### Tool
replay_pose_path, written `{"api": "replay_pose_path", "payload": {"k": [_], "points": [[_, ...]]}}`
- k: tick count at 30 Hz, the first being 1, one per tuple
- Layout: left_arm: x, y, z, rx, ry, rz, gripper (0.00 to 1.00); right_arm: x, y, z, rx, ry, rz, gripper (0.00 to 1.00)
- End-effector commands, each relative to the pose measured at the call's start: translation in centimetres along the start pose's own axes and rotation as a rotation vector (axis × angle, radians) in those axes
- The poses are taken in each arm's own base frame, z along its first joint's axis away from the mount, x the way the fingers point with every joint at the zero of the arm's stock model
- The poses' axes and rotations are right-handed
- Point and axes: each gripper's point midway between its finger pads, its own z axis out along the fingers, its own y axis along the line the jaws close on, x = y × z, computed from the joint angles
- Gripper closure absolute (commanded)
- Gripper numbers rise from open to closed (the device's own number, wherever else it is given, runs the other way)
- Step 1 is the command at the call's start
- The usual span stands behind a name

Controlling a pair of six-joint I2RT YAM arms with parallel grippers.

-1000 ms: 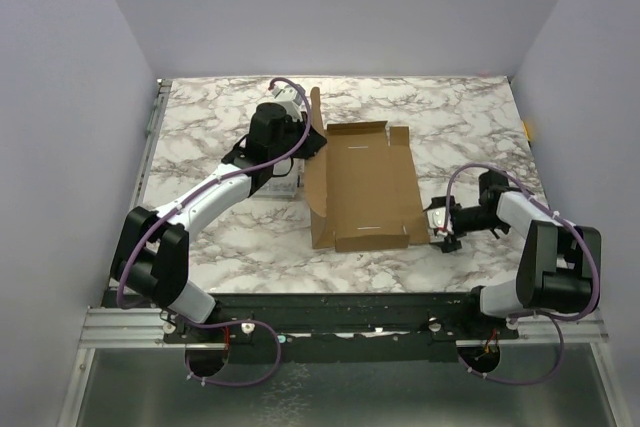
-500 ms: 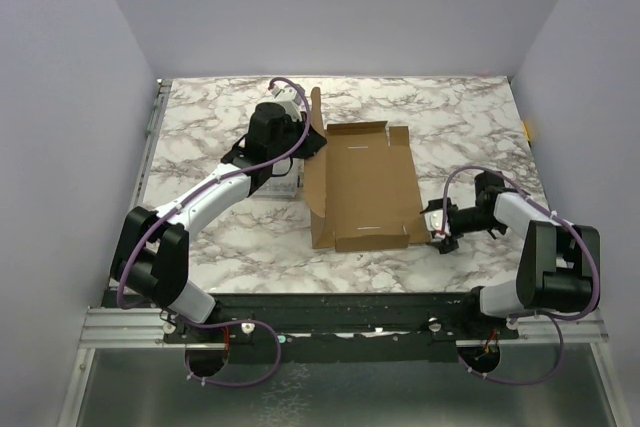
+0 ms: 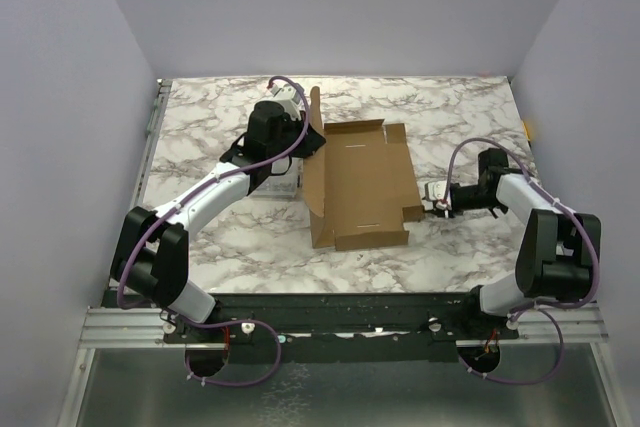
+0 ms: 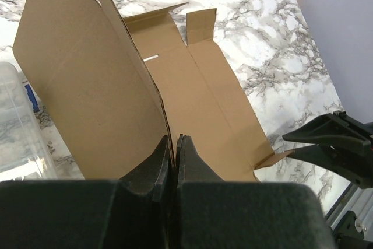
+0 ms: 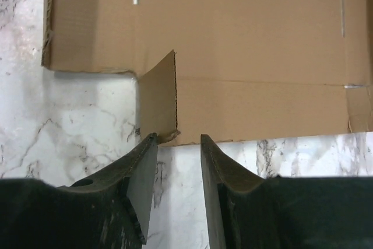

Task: Fold the paper box
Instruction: Fold the paper box at the center of the board.

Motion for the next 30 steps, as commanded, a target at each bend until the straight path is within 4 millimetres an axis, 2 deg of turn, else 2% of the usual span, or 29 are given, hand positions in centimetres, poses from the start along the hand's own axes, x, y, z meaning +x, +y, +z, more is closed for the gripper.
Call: {"api": "replay_pose_path", "payload": {"k": [1,5,13,17,21,30], "points": [[3.1,1.3,-0.2,-0.023,0.120,0.022,1.00,-1.8,-0.9,0.0,0.017,-0.090,0.091,0.63],[3.1,1.1,-0.1,-0.016,0.122,0.023,1.00,-1.6,-1.3,0.2,0.011,-0.092,0.134,0.64],[3.0,0.9,-0.1,-0.012,0.120,0.018,1.00,-0.5,0.6,2.5,-0.030,-0.052,0.331,0.63],[2.9,0.7,-0.2,-0.007,0.119,0.014,1.00,0.9,0.9,3.7,-0.011,0.046,0.447,0.63],[2.7,0.3,-0.3,-0.001,0.111,0.006,1.00,2.5,2.0,4.8,-0.012,0.170,0.526,0.68],[2.8,-0.6,-1.1,0.002,0.099,-0.012,1.00,5.4,3.4,5.4,0.065,0.473,0.620,0.70]]}}
